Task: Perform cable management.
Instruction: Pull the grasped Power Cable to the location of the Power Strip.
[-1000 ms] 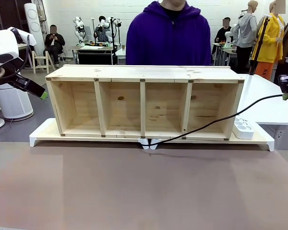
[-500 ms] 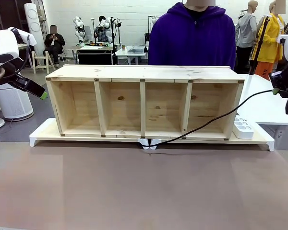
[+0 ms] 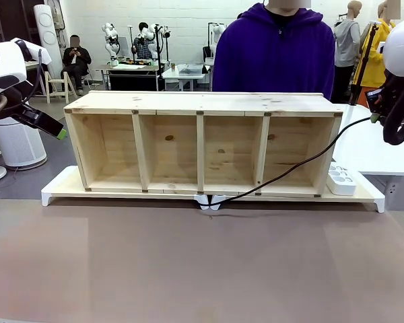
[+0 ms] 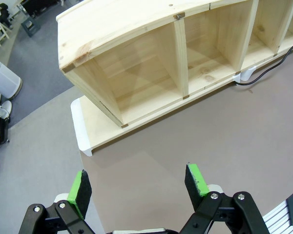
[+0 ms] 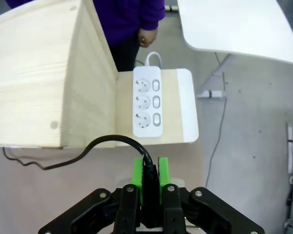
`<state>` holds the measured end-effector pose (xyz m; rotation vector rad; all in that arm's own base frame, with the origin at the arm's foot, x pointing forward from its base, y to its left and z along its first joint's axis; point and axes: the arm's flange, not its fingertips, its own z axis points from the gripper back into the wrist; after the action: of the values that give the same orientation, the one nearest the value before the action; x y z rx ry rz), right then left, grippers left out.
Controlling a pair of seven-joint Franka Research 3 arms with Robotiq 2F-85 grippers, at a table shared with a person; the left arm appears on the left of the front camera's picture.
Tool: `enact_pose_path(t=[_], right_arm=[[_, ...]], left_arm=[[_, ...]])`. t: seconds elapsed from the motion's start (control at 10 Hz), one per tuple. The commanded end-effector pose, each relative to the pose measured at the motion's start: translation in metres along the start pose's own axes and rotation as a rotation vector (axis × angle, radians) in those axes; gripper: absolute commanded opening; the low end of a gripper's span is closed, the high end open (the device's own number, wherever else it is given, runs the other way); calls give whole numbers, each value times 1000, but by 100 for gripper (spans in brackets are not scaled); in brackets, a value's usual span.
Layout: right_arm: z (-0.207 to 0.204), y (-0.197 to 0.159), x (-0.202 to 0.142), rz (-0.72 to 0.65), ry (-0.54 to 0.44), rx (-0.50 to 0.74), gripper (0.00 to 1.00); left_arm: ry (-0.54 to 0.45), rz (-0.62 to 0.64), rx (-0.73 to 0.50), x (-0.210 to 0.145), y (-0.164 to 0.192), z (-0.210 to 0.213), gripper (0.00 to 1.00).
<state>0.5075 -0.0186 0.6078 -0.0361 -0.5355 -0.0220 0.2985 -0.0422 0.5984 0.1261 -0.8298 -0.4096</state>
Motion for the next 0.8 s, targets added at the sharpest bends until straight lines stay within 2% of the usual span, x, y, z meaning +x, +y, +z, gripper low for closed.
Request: enact_pose_path(t=[0.0,0.3,0.7], right_arm=[[-7,-5,20,-43,38,-28,16],[-13,-6,30,-46,68,-41,16],[-18,-7,19,-27,67,-11,16]], left_arm=[[-14,10,-3,2,-1,-1,100],[-14,10,-3,2,-1,-1,100],[-14,10,-3,2,-1,-1,100]])
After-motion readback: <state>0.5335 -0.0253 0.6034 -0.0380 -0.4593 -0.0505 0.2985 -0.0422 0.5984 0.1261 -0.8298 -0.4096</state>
